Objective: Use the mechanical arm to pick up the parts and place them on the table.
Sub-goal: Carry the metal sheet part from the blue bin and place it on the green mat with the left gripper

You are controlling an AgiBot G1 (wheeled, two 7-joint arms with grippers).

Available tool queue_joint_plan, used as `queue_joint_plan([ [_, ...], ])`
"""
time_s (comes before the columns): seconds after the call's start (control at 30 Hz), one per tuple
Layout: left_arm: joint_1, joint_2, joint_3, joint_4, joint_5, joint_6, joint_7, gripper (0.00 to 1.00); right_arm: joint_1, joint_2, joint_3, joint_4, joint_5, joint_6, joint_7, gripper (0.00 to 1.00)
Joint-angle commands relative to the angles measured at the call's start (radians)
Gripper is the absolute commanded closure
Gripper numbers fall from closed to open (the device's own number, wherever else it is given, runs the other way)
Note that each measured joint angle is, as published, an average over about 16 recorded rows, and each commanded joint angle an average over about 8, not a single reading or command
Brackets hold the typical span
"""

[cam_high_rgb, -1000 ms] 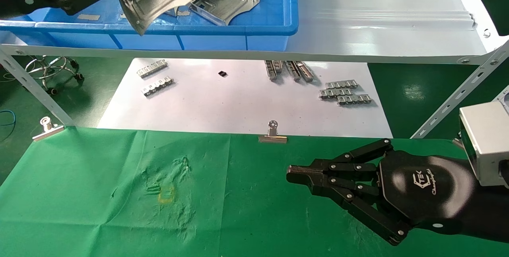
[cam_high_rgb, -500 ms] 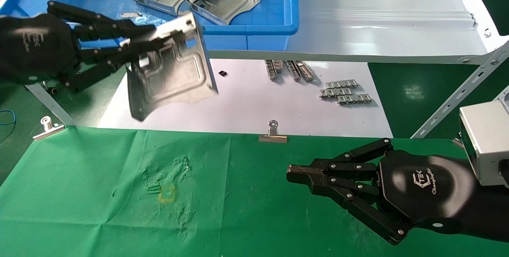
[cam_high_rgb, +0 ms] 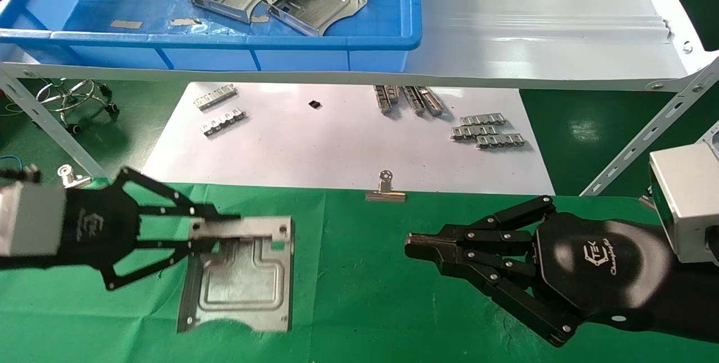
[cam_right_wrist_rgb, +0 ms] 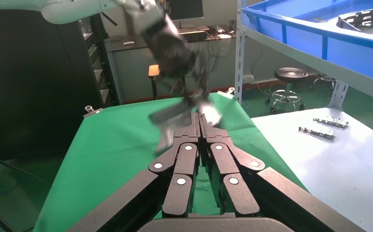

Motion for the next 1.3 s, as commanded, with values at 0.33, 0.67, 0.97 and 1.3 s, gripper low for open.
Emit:
queue_joint_plan([
  [0.33, 0.003, 0.072, 0.13, 0.206, 0.109, -0.034, 0.22, 1.0, 0.0, 0.0, 0.0, 0.0, 0.0, 0.0, 0.0, 1.0],
  [0.67, -0.007, 0.161, 0.144, 0.403, 0.144, -0.065, 0.37, 1.0, 0.0, 0.0, 0.0, 0.0, 0.0, 0.0, 0.0, 1.0],
  [0.97, -0.021, 0.213, 0.158, 0.504, 0.173, -0.082, 0.451, 1.0, 0.0, 0.0, 0.0, 0.0, 0.0, 0.0, 0.0, 1.0],
  [1.3, -0.027, 0.247, 0.163, 0.582, 0.187, -0.095, 0.534, 0.01, 0.0, 0.0, 0.0, 0.0, 0.0, 0.0, 0.0, 1.0],
])
